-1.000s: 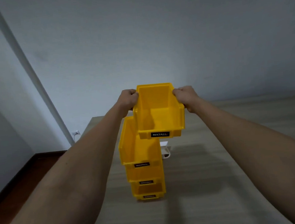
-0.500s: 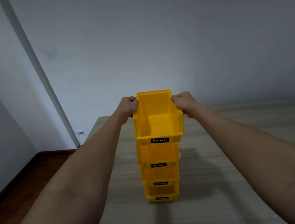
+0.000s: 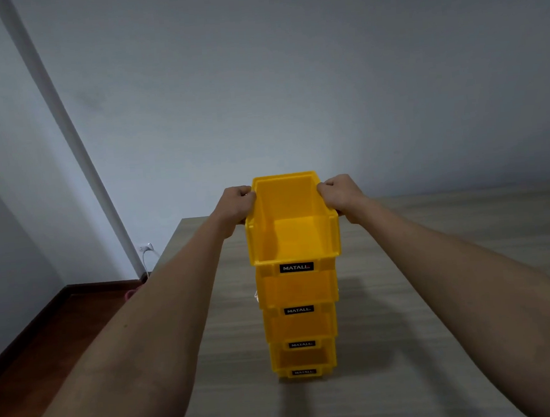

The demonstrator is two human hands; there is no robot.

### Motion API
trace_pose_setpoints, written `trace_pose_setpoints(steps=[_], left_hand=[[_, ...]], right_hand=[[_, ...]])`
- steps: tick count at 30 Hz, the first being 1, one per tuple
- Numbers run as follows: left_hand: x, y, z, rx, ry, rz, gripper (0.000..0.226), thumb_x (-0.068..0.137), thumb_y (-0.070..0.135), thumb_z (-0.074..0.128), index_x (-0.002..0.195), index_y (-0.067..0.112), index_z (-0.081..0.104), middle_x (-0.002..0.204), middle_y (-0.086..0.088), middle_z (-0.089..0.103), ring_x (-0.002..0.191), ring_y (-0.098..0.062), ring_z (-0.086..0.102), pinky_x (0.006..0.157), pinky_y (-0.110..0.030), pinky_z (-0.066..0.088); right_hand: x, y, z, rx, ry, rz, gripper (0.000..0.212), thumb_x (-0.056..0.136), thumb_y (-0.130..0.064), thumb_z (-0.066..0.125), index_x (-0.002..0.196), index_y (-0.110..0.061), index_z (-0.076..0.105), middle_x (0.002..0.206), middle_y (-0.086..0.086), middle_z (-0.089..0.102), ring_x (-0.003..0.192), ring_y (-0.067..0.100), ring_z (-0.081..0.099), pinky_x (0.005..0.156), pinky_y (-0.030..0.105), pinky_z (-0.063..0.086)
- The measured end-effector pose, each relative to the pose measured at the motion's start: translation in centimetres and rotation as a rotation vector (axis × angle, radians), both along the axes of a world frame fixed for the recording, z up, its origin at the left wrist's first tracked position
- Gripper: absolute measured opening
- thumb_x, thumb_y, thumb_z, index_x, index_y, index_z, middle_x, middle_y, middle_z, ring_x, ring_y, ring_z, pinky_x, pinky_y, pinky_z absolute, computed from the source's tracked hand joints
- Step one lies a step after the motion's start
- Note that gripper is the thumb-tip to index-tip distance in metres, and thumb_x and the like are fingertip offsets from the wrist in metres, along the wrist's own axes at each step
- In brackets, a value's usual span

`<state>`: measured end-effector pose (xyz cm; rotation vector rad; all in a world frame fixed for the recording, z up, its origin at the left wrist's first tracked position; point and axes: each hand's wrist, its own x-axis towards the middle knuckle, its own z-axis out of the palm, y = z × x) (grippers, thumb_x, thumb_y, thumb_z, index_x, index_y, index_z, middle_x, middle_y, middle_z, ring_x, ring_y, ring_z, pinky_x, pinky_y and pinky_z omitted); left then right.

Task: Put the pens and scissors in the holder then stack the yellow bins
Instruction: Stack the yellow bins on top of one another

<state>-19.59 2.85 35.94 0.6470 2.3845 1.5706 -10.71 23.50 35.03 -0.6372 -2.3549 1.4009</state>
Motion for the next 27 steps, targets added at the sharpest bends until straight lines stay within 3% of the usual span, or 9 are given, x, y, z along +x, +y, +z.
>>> trace_pose_setpoints(steps=[2, 6, 11, 16, 18, 22, 25, 27], left_hand=[[-0.1, 0.0, -0.2, 0.003, -0.006, 0.005, 0.031, 0.103, 0.021, 0.040, 0.123, 0.008, 0.059, 0.102, -0.008, 0.057, 0.079, -0.018, 0.058, 0.062, -0.027, 0.051], [0.1, 0.3, -0.4, 0.022, -0.021, 0.019, 0.036, 0.103, 0.022, 0.040, 0.130, 0.003, 0.055, 0.092, -0.003, 0.059, 0.072, -0.011, 0.056, 0.061, -0.026, 0.050], [0.2, 0.3, -0.5, 0.031, -0.030, 0.035, 0.040, 0.103, 0.026, 0.039, 0.136, 0.005, 0.049, 0.125, -0.015, 0.059, 0.093, -0.024, 0.059, 0.074, -0.036, 0.051], [0.2, 0.5, -1.2, 0.102, -0.078, 0.057, 0.040, 0.103, 0.027, 0.038, 0.139, 0.011, 0.046, 0.121, -0.007, 0.056, 0.084, -0.016, 0.057, 0.059, -0.027, 0.047], [0.1, 0.5, -1.6, 0.129, -0.089, 0.069, 0.039, 0.103, 0.027, 0.038, 0.138, 0.012, 0.047, 0.113, -0.003, 0.054, 0.077, -0.009, 0.055, 0.058, -0.025, 0.045], [-0.1, 0.4, -1.7, 0.138, -0.095, 0.065, 0.042, 0.103, 0.035, 0.037, 0.138, 0.014, 0.046, 0.113, 0.000, 0.051, 0.077, -0.007, 0.053, 0.057, -0.024, 0.044], [-0.6, 0.2, -2.0, 0.132, -0.127, 0.071, 0.048, 0.101, 0.047, 0.033, 0.138, 0.019, 0.047, 0.120, -0.003, 0.057, 0.092, -0.017, 0.060, 0.067, -0.030, 0.049], [-1.0, -0.1, -2.4, 0.124, -0.171, 0.089, 0.049, 0.101, 0.050, 0.028, 0.132, 0.019, 0.050, 0.113, -0.012, 0.063, 0.096, -0.024, 0.063, 0.067, -0.033, 0.050]], right_hand=[[0.0, 0.0, -0.1, -0.011, -0.007, 0.003, 0.023, 0.097, -0.023, 0.047, 0.080, -0.008, 0.051, 0.066, 0.008, 0.046, 0.057, 0.019, 0.048, 0.049, 0.025, 0.042], [-0.1, 0.2, -0.3, -0.020, -0.006, 0.004, 0.022, 0.097, -0.023, 0.047, 0.085, -0.007, 0.054, 0.072, 0.011, 0.049, 0.062, 0.021, 0.051, 0.050, 0.027, 0.045], [-0.2, 0.3, -0.1, 0.004, -0.017, 0.007, 0.025, 0.096, -0.025, 0.048, 0.078, -0.008, 0.053, 0.069, 0.010, 0.046, 0.060, 0.021, 0.049, 0.052, 0.028, 0.043], [-0.1, 0.2, -0.1, -0.076, -0.013, 0.026, 0.033, 0.096, -0.024, 0.047, 0.064, -0.016, 0.043, 0.063, 0.006, 0.043, 0.054, 0.019, 0.045, 0.051, 0.026, 0.042], [-0.1, 0.1, -0.3, -0.127, -0.004, 0.020, 0.029, 0.096, -0.025, 0.046, 0.068, -0.015, 0.044, 0.066, 0.007, 0.045, 0.056, 0.020, 0.046, 0.053, 0.028, 0.043], [0.4, -0.3, -0.2, -0.283, -0.021, 0.011, 0.022, 0.096, -0.033, 0.050, 0.096, -0.012, 0.053, 0.086, 0.011, 0.060, 0.070, 0.022, 0.059, 0.062, 0.031, 0.051], [0.8, 0.0, -0.4, -0.350, -0.052, 0.062, 0.030, 0.094, -0.046, 0.052, 0.102, -0.018, 0.057, 0.098, 0.008, 0.067, 0.088, 0.026, 0.066, 0.077, 0.039, 0.055], [1.0, 0.3, -0.9, -0.341, -0.051, 0.084, 0.038, 0.092, -0.055, 0.050, 0.101, -0.020, 0.060, 0.098, 0.007, 0.069, 0.089, 0.025, 0.067, 0.077, 0.039, 0.056]])
